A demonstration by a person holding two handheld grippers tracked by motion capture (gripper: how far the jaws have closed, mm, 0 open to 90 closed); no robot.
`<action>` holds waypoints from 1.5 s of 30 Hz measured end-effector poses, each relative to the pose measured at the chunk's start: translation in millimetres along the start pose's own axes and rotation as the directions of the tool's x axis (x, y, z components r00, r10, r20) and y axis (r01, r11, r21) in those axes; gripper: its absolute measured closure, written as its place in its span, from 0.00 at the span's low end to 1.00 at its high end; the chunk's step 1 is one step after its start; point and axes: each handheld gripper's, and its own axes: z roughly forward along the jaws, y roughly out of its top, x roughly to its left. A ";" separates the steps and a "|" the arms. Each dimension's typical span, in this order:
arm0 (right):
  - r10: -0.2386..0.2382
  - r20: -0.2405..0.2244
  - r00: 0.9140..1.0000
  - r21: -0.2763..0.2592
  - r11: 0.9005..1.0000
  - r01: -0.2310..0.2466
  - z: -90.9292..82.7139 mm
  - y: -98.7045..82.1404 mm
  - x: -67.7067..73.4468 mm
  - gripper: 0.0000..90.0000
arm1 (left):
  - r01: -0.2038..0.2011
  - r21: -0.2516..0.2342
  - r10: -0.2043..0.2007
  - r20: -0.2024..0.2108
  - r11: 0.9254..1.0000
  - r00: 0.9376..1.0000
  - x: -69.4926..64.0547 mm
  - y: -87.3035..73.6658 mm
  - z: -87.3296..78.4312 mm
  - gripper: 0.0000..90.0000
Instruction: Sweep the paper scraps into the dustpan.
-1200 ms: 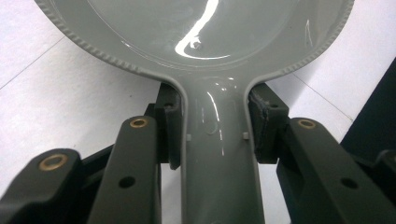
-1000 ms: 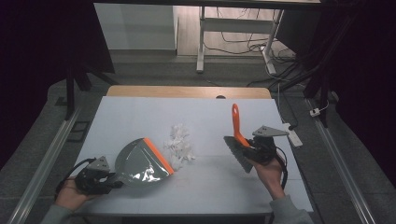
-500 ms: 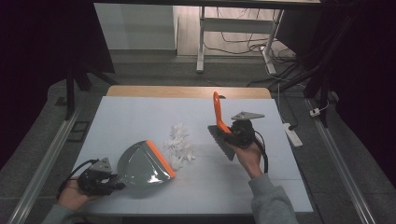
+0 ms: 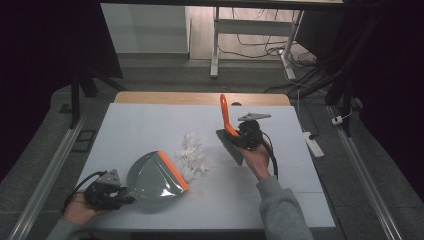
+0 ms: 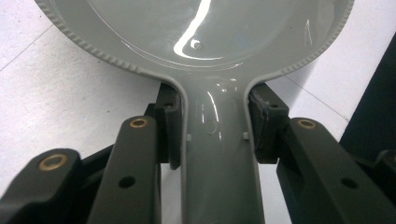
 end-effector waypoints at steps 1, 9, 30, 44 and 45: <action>-0.001 0.000 1.000 0.000 1.000 0.001 2.4 1.3 0.0 0.78 | 0.001 -0.001 -0.001 -0.001 1.000 1.000 -0.1 -0.1 0.1 0.69; -0.013 -0.009 1.000 0.020 1.000 0.014 22.5 12.7 3.7 0.78 | -0.002 -0.004 0.002 0.003 1.000 1.000 -1.8 2.0 0.6 0.69; -0.076 -0.026 0.997 0.069 0.995 0.078 80.7 37.6 20.1 0.78 | -0.010 0.005 0.010 0.019 1.000 1.000 -2.4 1.4 2.4 0.69; -0.102 -0.002 0.995 0.105 0.989 0.101 103.7 39.6 21.5 0.78 | -0.006 0.017 0.006 0.023 1.000 1.000 -2.1 1.3 4.9 0.69; -0.100 -0.004 0.995 0.107 0.989 0.100 105.3 39.6 22.1 0.78 | -0.005 0.018 0.005 0.023 1.000 1.000 -2.1 1.3 5.1 0.69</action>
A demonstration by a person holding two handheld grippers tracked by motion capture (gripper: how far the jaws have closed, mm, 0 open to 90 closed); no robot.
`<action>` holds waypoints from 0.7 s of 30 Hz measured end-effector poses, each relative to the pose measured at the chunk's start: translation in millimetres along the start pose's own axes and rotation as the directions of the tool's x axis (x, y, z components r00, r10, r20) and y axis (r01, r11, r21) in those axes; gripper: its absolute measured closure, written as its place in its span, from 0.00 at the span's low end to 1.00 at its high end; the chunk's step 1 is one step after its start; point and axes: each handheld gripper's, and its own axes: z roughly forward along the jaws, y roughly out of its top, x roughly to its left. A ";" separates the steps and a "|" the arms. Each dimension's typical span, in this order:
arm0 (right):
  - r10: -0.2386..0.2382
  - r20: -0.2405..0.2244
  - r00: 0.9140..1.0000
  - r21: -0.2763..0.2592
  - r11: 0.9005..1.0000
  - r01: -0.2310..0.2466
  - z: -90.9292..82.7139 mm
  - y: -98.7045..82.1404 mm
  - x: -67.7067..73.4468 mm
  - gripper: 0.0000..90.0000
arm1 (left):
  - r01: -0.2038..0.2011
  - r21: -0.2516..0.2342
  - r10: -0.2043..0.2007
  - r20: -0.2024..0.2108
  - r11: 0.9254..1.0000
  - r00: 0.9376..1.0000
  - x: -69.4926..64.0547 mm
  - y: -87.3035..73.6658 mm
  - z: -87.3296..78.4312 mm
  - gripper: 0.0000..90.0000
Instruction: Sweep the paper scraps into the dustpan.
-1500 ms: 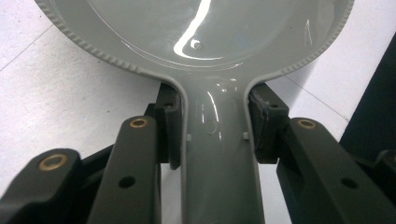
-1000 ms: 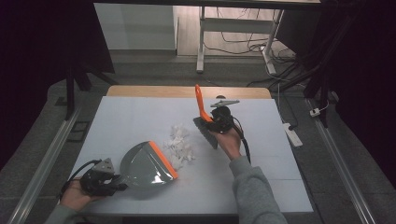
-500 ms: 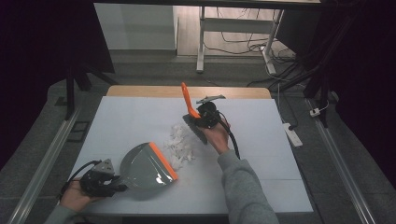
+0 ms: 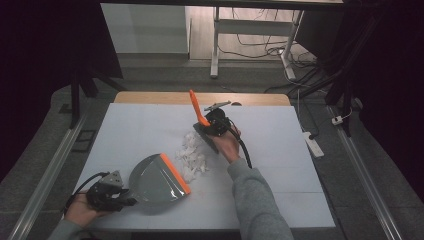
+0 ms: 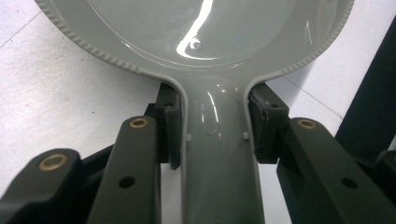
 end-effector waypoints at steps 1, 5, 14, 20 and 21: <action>-0.006 0.002 1.000 0.005 1.000 0.006 1.3 0.1 0.1 0.78 | 0.000 0.000 0.000 0.001 1.000 1.000 0.1 0.0 0.3 0.69; -0.013 0.002 1.000 0.026 1.000 0.013 7.6 1.4 2.1 0.78 | 0.002 0.004 -0.002 0.002 1.000 1.000 0.5 0.2 0.9 0.69; -0.060 -0.048 0.997 0.075 0.995 0.064 16.9 4.6 20.3 0.78 | 0.014 0.003 -0.014 0.003 1.000 1.000 1.4 -0.2 1.6 0.69; -0.087 -0.080 0.993 0.097 0.991 0.094 16.7 2.8 31.2 0.78 | 0.013 0.007 -0.013 0.002 1.000 1.000 1.1 0.4 1.9 0.69; -0.092 -0.083 0.992 0.100 0.990 0.101 16.1 2.2 33.2 0.78 | 0.014 0.006 -0.014 0.001 1.000 1.000 1.1 0.5 1.9 0.69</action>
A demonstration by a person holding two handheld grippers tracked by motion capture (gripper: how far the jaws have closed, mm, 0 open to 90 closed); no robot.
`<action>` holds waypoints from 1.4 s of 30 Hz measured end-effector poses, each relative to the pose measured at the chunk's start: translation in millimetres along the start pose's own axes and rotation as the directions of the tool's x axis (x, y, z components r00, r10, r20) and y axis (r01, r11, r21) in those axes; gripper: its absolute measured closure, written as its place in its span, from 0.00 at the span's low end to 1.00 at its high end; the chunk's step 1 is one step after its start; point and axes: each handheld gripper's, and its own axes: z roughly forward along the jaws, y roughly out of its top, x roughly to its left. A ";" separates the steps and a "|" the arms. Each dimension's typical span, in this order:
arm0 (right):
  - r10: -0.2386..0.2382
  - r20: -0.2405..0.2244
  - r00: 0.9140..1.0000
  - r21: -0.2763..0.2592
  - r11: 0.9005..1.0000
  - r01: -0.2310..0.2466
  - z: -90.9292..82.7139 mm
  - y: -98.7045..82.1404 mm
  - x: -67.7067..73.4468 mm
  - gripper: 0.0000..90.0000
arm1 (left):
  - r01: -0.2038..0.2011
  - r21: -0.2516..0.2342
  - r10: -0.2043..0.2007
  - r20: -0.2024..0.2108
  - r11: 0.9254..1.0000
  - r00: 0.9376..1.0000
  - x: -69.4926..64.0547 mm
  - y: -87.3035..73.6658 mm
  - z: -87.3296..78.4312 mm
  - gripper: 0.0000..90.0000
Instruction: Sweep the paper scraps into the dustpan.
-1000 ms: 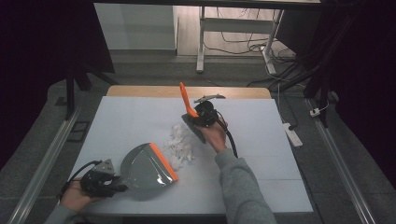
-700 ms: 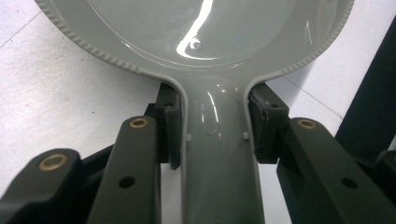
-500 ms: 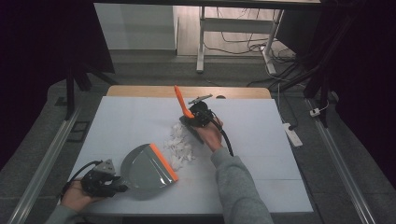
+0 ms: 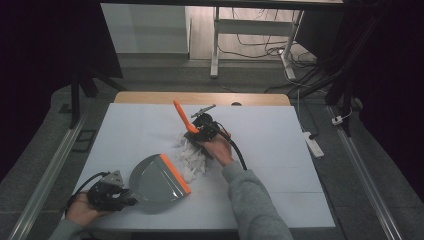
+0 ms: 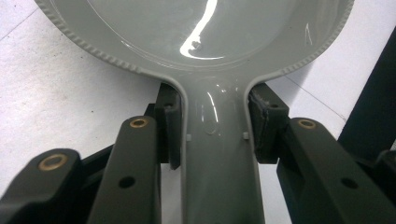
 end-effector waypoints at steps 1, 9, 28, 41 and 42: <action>-0.002 -0.007 1.000 0.003 1.000 0.002 -0.6 -0.6 2.2 0.78 | 0.001 0.000 -0.001 0.000 1.000 1.000 0.1 0.0 -0.1 0.69; -0.030 -0.068 0.997 0.003 1.000 0.030 -7.5 -8.1 23.7 0.78 | 0.012 0.004 -0.012 0.003 1.000 1.000 0.8 0.9 1.5 0.69; -0.053 -0.004 0.999 -0.091 0.994 0.053 -20.6 19.9 8.7 0.78 | 0.016 0.007 -0.016 0.007 1.000 1.000 0.6 1.5 2.2 0.69; -0.125 -0.025 0.992 -0.041 0.991 0.124 19.5 35.1 4.5 0.78 | 0.022 0.001 -0.023 0.007 1.000 1.000 2.1 -0.6 0.4 0.69; -0.129 -0.027 0.991 -0.039 0.991 0.128 20.1 34.9 4.6 0.78 | 0.023 0.001 -0.023 0.006 1.000 1.000 2.0 -0.5 0.3 0.69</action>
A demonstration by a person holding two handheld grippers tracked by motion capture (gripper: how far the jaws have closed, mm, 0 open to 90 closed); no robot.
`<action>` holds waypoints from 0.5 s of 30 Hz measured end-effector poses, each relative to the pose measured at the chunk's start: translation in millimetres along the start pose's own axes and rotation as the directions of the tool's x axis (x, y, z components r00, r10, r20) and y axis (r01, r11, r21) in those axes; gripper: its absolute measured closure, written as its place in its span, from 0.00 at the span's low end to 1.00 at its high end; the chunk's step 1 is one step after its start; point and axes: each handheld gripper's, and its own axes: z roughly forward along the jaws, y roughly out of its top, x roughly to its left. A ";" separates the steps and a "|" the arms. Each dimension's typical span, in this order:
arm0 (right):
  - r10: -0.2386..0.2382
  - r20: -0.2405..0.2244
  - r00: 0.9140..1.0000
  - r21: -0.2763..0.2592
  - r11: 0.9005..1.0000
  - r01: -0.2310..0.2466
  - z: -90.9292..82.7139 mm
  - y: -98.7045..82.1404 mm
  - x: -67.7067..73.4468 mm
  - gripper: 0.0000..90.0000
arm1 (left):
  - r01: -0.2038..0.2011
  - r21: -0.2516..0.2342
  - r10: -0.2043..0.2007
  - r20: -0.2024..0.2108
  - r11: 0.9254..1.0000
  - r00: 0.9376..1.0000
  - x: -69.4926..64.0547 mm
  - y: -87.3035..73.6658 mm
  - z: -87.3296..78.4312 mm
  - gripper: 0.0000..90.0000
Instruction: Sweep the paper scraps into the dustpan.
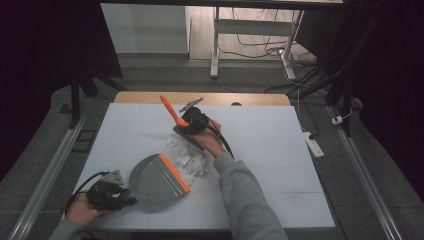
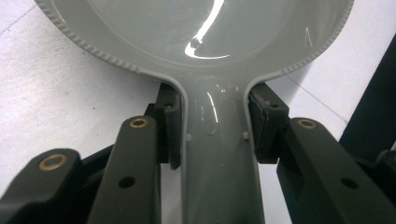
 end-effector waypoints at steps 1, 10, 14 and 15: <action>0.001 0.002 1.000 0.002 1.000 -0.001 0.0 0.0 0.6 0.78 | 0.000 0.000 0.000 -0.001 1.000 1.000 -0.1 0.1 0.0 0.69; -0.031 -0.011 0.999 0.016 0.999 0.031 8.5 0.5 2.4 0.78 | 0.004 0.001 -0.004 -0.002 1.000 1.000 0.2 -0.3 -0.6 0.69; -0.028 -0.032 0.999 0.032 0.999 0.029 14.6 1.2 5.5 0.78 | 0.005 0.003 -0.005 -0.002 1.000 1.000 0.4 -0.4 -0.1 0.69; -0.028 -0.038 0.999 0.037 0.999 0.030 15.9 1.9 6.6 0.78 | 0.005 0.003 -0.005 -0.002 1.000 1.000 0.3 -0.4 -0.1 0.69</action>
